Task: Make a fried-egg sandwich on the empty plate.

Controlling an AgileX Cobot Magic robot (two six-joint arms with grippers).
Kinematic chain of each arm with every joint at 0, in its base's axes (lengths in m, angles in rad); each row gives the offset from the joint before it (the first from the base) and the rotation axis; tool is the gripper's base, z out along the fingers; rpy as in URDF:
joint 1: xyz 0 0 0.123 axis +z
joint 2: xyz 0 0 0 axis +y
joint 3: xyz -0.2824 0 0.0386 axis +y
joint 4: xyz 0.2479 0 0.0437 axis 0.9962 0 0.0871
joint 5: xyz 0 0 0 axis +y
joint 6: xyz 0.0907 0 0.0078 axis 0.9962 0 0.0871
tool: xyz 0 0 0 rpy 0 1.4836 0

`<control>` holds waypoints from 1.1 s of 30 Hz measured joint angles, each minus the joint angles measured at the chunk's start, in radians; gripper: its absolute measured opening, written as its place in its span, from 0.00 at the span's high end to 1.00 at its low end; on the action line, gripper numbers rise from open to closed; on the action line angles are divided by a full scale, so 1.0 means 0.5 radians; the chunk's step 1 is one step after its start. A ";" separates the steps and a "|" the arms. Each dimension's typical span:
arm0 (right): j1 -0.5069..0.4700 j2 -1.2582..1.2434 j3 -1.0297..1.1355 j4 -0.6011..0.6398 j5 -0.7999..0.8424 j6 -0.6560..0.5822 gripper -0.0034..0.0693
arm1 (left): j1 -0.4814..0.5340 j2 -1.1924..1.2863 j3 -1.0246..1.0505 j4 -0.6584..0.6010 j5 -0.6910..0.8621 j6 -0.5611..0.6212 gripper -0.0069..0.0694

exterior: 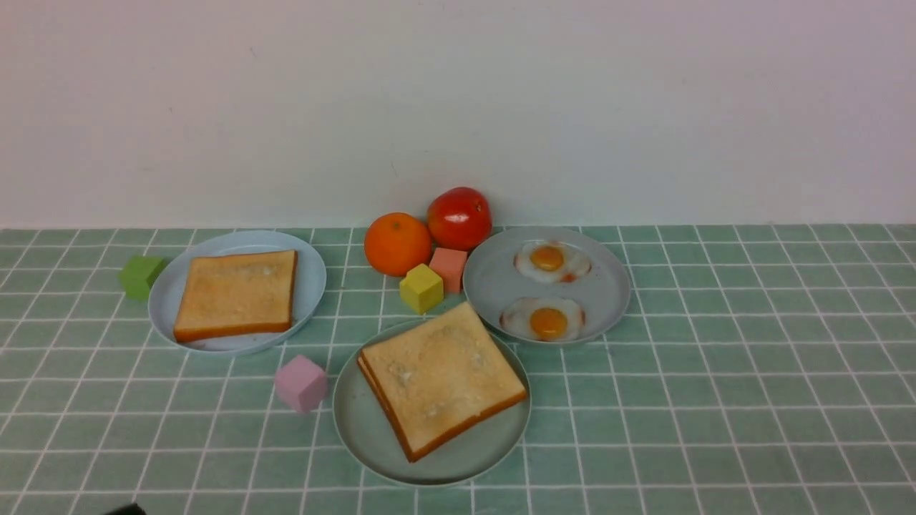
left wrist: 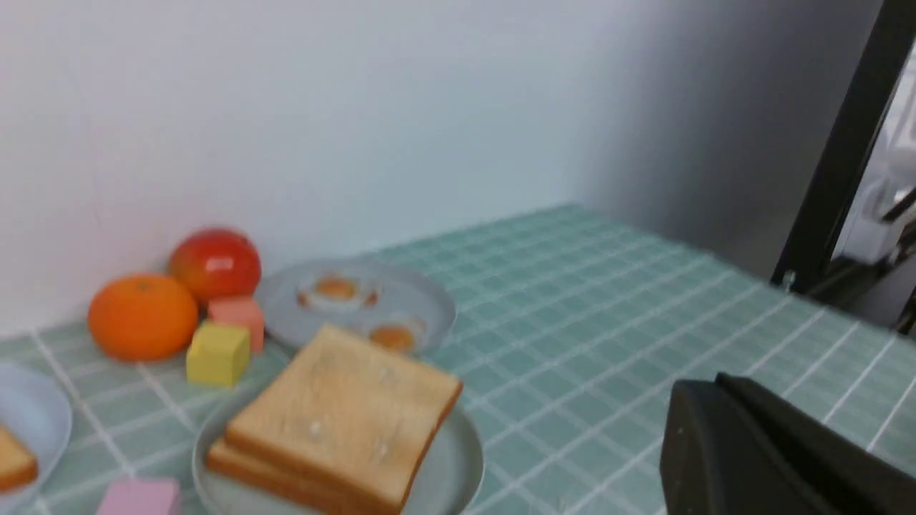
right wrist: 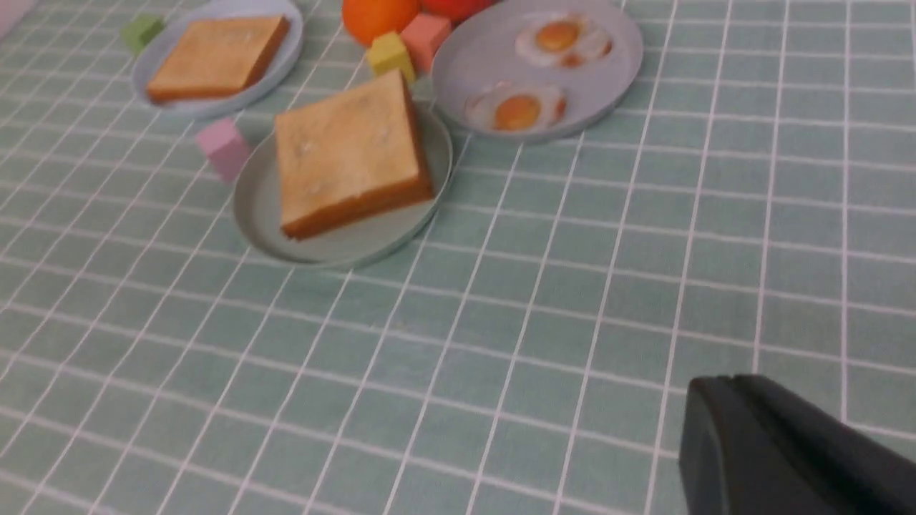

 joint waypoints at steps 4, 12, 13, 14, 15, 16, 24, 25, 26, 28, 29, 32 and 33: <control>0.000 0.000 0.154 0.000 -0.070 0.000 0.95 | 0.000 -0.002 0.036 0.000 0.094 0.000 0.93; 0.000 0.000 0.316 0.000 -0.088 0.000 0.95 | 0.000 -0.002 0.042 -0.001 0.267 -0.002 0.93; 0.000 0.000 0.320 0.000 -0.098 0.000 0.95 | 0.000 -0.002 0.042 -0.001 0.283 -0.002 0.93; 0.000 -0.002 0.322 -0.003 -0.113 0.000 0.95 | 0.000 -0.002 0.042 -0.001 0.288 -0.002 0.93; -0.005 -0.008 0.326 -0.018 -0.134 0.000 0.95 | 0.000 -0.002 0.042 -0.002 0.297 -0.004 0.93; -0.025 -0.019 0.329 -0.028 -0.167 0.000 0.95 | 0.000 -0.002 0.042 -0.002 0.308 -0.004 0.93; -0.623 -0.337 0.661 0.138 -0.671 -0.396 0.97 | 0.000 -0.002 0.042 -0.002 0.322 -0.006 0.93; -0.702 -0.399 0.756 0.168 -0.747 -0.482 0.97 | 0.000 -0.002 0.042 0.000 0.322 -0.006 0.93; -0.741 -0.426 0.853 0.197 -0.796 -0.529 0.97 | 0.000 -0.002 0.042 0.000 0.322 -0.006 0.93; -0.785 -0.446 0.983 0.223 -0.886 -0.587 0.97 | 0.000 -0.002 0.042 0.000 0.324 -0.006 0.93; -0.802 -0.449 1.114 0.238 -0.989 -0.609 0.97 | 0.000 -0.002 0.042 0.000 0.324 -0.006 0.93; -0.808 -0.449 1.256 0.242 -1.098 -0.623 0.97 | 0.000 -0.002 0.042 0.000 0.326 -0.006 0.93; -0.810 -0.449 1.280 0.247 -1.129 -0.626 0.97 | 0.000 -0.002 0.042 0.000 0.326 -0.006 0.93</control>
